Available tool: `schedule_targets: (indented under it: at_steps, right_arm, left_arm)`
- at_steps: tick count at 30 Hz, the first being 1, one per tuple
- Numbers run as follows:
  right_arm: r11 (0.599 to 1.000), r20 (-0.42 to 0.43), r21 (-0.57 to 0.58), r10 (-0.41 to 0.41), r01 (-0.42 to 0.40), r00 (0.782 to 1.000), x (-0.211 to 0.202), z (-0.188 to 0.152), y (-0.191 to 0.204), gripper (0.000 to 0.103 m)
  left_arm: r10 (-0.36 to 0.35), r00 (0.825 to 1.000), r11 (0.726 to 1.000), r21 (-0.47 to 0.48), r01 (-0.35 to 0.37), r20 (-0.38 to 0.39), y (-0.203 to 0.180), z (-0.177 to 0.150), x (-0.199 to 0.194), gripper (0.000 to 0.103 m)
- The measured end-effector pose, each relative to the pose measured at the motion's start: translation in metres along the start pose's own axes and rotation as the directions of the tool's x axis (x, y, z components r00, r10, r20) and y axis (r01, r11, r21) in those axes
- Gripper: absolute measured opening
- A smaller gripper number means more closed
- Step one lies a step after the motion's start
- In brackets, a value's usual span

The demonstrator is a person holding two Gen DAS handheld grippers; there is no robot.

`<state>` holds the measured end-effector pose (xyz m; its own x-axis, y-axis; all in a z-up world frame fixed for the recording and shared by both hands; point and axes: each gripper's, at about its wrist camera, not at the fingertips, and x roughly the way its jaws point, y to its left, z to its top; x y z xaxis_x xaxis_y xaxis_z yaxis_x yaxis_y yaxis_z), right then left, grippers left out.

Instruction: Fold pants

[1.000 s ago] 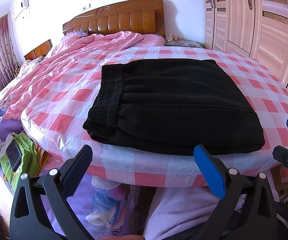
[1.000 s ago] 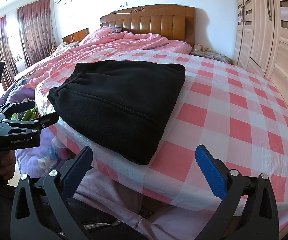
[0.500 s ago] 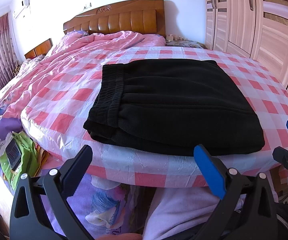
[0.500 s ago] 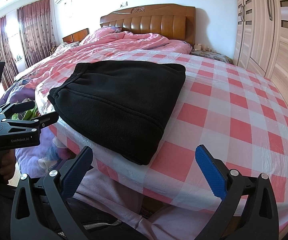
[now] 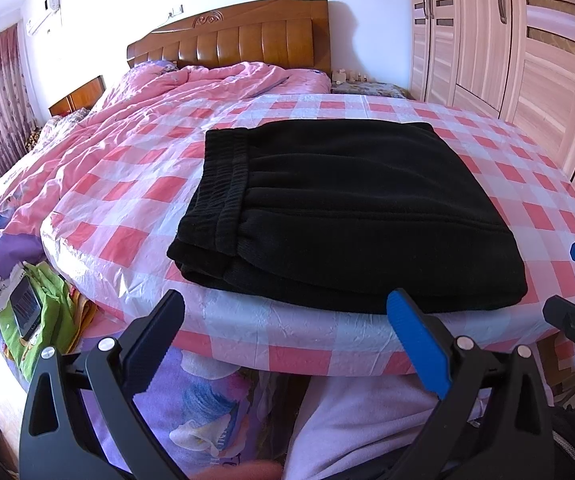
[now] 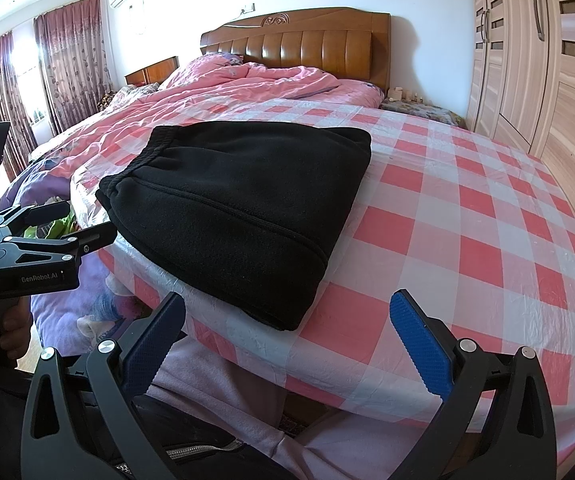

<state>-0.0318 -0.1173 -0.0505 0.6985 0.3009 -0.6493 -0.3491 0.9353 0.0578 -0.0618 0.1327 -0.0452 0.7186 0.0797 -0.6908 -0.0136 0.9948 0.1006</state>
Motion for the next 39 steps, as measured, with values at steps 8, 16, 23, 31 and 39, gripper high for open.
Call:
schedule_targets:
  at_steps: [8, 16, 23, 31, 39]
  right_arm:
    - [1.000, 0.000, -0.001, 0.000, 0.000, 1.000, 0.000, 0.000, 0.000, 0.099]
    - [1.000, -0.002, 0.000, 0.003, -0.003, 1.000, -0.001, 0.000, 0.000, 0.099]
    - [1.000, -0.016, 0.003, 0.014, -0.014, 1.000, 0.001, -0.004, 0.002, 0.099]
    - [1.000, -0.018, 0.012, -0.008, 0.008, 1.000, 0.012, 0.006, -0.020, 0.099]
    - [0.956, -0.092, 0.167, -0.227, 0.240, 0.970, 0.043, 0.030, -0.154, 0.099]
  left_arm:
    - [0.012, 1.000, 0.999, -0.035, -0.012, -0.007, 0.001, -0.002, 0.002, 0.101]
    - [0.000, 1.000, 0.998, -0.060, -0.001, -0.023, 0.005, -0.002, 0.005, 0.101]
    - [-0.001, 0.999, 0.996, -0.094, -0.004, -0.049, 0.011, -0.004, 0.009, 0.101]
    - [0.061, 0.992, 0.931, -0.351, -0.096, -0.110, 0.085, -0.027, 0.029, 0.101]
    - [0.282, 0.875, 0.758, -0.468, -0.454, -0.392, 0.214, -0.116, 0.119, 0.101]
